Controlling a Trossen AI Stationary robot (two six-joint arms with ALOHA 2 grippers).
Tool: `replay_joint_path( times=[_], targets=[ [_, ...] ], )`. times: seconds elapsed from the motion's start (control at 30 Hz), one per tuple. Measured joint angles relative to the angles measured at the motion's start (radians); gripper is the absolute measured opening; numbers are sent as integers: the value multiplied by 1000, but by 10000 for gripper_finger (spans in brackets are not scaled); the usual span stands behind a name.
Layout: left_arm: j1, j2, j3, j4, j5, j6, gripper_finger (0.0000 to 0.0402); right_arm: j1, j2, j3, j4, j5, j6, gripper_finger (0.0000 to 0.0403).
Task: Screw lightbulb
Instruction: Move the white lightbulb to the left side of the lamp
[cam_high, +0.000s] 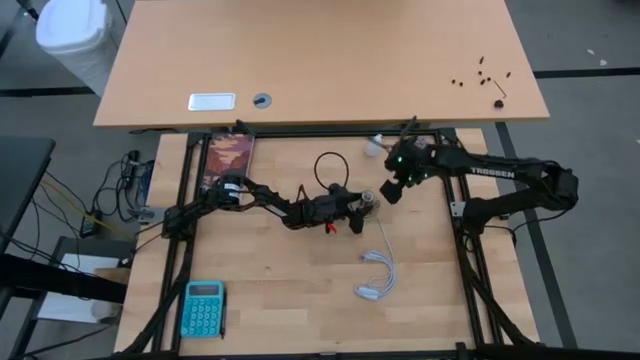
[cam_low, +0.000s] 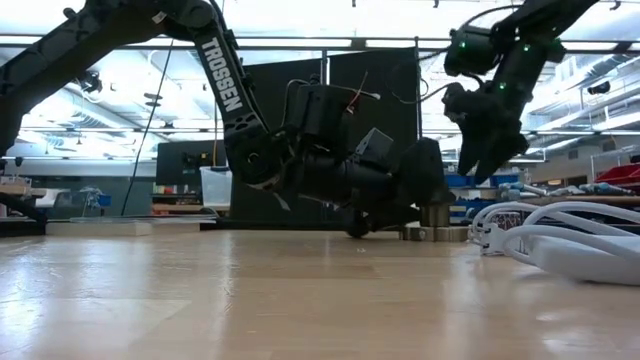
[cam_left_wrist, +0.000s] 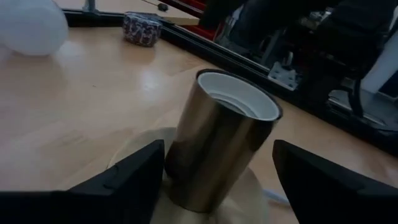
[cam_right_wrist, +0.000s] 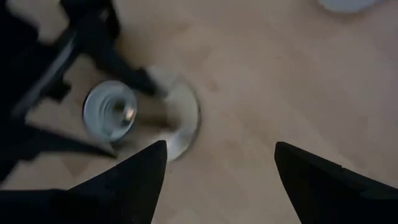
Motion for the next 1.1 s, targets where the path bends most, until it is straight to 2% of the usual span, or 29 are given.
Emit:
replay_joint_path(
  times=[0.1, 0.3, 0.43, 0.57, 0.73, 0.9, 1.1],
  targets=[
    [-1, -2, 0, 7, 16, -23, 303, -80, 3, 1, 8, -54, 52, 307],
    [-4, -36, -1, -40, 89, -30, 303, -146, 5, 1, 35, -29, 92, 307],
    [-4, -98, 1, -174, 121, -3, 303, -178, 5, 2, 54, -70, 112, 307],
    [-3, -157, 0, -301, 168, 53, 303, -169, 5, 2, 56, -94, 53, 307],
    [9, -230, 2, -441, 247, 14, 303, -164, 5, 2, 60, -97, -20, 307],
    [13, -309, 2, -506, 219, -78, 301, -166, 5, 2, 49, -120, -5, 307],
    [42, -388, 3, -510, 176, -78, 291, -159, 5, 2, 62, -220, 70, 307]
  ],
)
